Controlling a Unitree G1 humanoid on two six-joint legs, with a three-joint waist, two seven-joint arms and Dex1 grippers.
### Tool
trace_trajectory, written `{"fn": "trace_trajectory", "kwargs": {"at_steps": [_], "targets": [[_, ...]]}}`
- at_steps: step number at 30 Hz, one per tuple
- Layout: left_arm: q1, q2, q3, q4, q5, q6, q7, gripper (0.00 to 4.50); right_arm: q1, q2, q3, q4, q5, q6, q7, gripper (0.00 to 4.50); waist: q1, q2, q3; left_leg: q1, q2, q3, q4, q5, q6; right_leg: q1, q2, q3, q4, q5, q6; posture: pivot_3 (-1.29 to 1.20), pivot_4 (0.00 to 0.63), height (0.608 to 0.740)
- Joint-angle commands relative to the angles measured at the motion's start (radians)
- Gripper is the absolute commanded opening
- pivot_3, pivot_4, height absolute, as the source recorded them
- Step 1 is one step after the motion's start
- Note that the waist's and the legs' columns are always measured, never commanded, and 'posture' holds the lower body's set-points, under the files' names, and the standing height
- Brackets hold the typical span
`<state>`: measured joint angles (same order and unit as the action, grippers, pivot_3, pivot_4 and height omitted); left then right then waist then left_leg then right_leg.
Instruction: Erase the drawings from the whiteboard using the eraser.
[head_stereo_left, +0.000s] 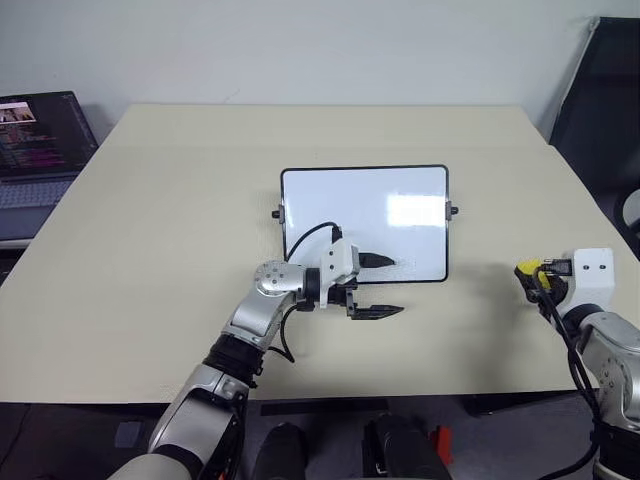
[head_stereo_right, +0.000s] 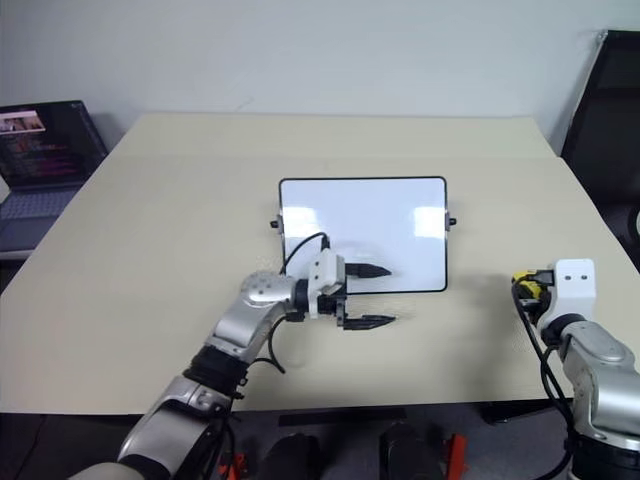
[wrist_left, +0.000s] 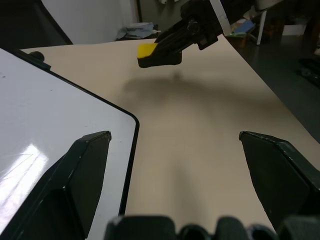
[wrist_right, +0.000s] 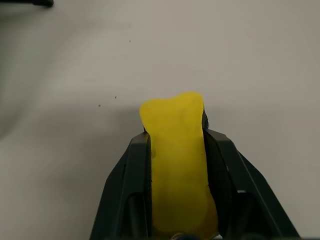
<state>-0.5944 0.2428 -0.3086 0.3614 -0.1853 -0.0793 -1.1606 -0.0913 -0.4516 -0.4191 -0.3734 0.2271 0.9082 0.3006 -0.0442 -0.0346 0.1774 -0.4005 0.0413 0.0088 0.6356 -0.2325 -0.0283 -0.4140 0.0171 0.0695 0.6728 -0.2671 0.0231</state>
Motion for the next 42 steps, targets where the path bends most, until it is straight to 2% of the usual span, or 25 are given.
{"fn": "trace_trajectory", "kwargs": {"at_steps": [1,25,30,35,42], "targets": [[-0.011,-0.003,-0.018,-0.003,0.027,-0.044,-0.011,4.5,-0.009,-0.013,-0.013,-0.022,0.024,0.005,0.0,1.18,0.0,0.0,0.0,0.0,0.0,0.0,0.0,0.0,0.0,0.0,0.0,0.0,0.0,0.0,0.0,0.0,0.15,0.74],[-0.007,-0.005,-0.005,-0.026,0.034,-0.032,0.02,4.5,-0.057,0.016,0.008,0.096,0.062,-0.01,-0.032,1.18,0.0,0.0,0.0,0.0,0.0,0.0,0.0,0.0,0.0,0.0,0.0,0.0,0.0,0.0,0.0,0.0,0.15,0.74],[-0.005,-0.005,-0.008,-0.038,0.035,-0.025,0.024,4.5,-0.053,0.015,0.005,0.105,0.063,-0.025,-0.037,2.68,0.0,0.0,0.0,0.0,0.0,0.0,0.0,0.0,0.0,0.0,0.0,0.0,0.0,0.0,0.0,0.0,0.15,0.74],[-0.005,-0.003,-0.007,-0.036,0.037,-0.026,0.024,4.5,-0.053,0.005,0.002,0.11,0.059,-0.044,-0.049,4.47,0.0,0.0,0.0,0.0,0.0,0.0,0.0,0.0,0.0,0.0,0.0,0.0,0.0,0.0,0.0,0.0,0.15,0.74],[-0.011,0.003,0.001,-0.039,0.039,-0.025,0.028,4.5,-0.061,0.009,-0.04,0.084,0.075,-0.054,-0.078,4.47,0.0,0.0,0.0,0.0,0.0,0.0,0.0,0.0,0.0,0.0,0.0,0.0,0.0,0.0,0.0,0.0,0.15,0.74]]}}
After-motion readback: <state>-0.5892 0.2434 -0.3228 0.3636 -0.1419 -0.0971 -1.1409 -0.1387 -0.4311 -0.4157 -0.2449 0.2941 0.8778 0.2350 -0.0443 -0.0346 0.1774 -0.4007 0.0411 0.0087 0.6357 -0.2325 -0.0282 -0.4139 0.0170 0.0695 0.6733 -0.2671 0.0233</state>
